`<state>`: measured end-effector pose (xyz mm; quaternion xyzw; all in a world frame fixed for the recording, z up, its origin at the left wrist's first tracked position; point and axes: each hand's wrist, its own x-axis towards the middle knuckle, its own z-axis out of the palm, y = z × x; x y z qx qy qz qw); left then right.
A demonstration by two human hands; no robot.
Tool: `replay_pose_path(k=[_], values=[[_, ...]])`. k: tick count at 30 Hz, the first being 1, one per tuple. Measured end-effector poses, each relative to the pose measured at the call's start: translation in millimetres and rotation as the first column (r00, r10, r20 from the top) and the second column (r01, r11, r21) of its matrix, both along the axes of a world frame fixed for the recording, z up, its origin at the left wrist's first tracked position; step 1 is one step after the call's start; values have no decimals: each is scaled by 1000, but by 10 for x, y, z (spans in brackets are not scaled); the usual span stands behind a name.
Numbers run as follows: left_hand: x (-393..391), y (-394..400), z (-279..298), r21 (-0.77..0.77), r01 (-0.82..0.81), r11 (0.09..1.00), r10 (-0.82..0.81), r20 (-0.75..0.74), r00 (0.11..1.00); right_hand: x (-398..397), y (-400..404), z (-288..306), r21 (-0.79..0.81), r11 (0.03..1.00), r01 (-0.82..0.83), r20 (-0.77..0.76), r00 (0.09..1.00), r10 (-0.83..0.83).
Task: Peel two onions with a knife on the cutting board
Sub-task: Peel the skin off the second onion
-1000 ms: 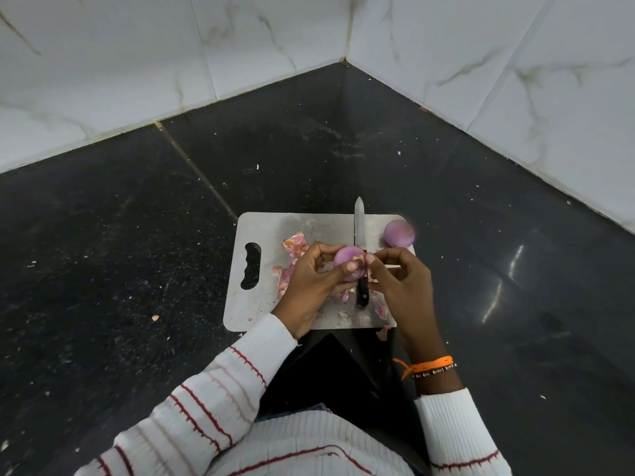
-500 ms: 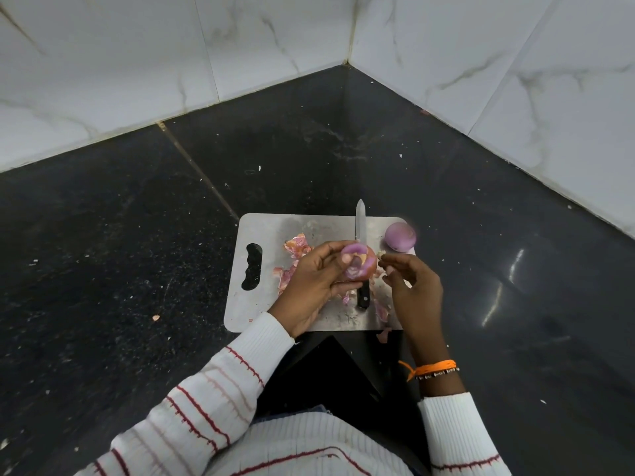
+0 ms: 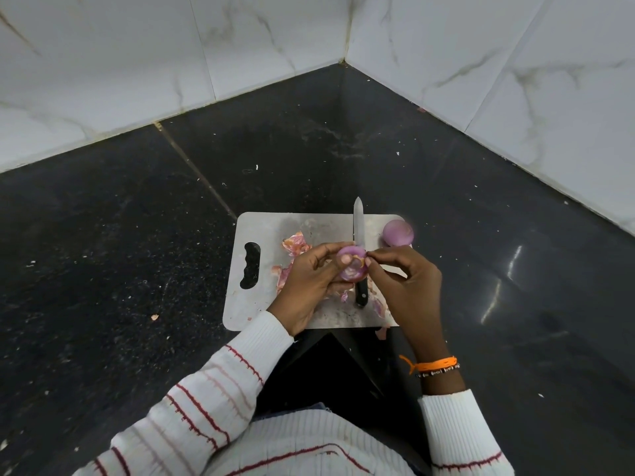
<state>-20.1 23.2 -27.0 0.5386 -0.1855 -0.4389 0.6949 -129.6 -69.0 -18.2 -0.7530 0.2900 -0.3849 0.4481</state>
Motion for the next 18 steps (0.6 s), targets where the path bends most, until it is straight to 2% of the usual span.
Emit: replay_pose_path(k=[7,11,15,18], values=[[6,13,-10,7,31,999,-31,6,999,2,-19,-21,0,1000,14,-32,999,-14],[-8,12,-2,0,54,999,-54,-49,997,13,-63,-81,143,987,72,-59,996,-64],[-13,14,16,-10,51,999,-52,-79,996,29,-43,-95,324,941,94,0,995,-99],[-10,17,7,-16,48,999,-49,-87,995,30,-13,-70,280,958,63,-27,998,-58]])
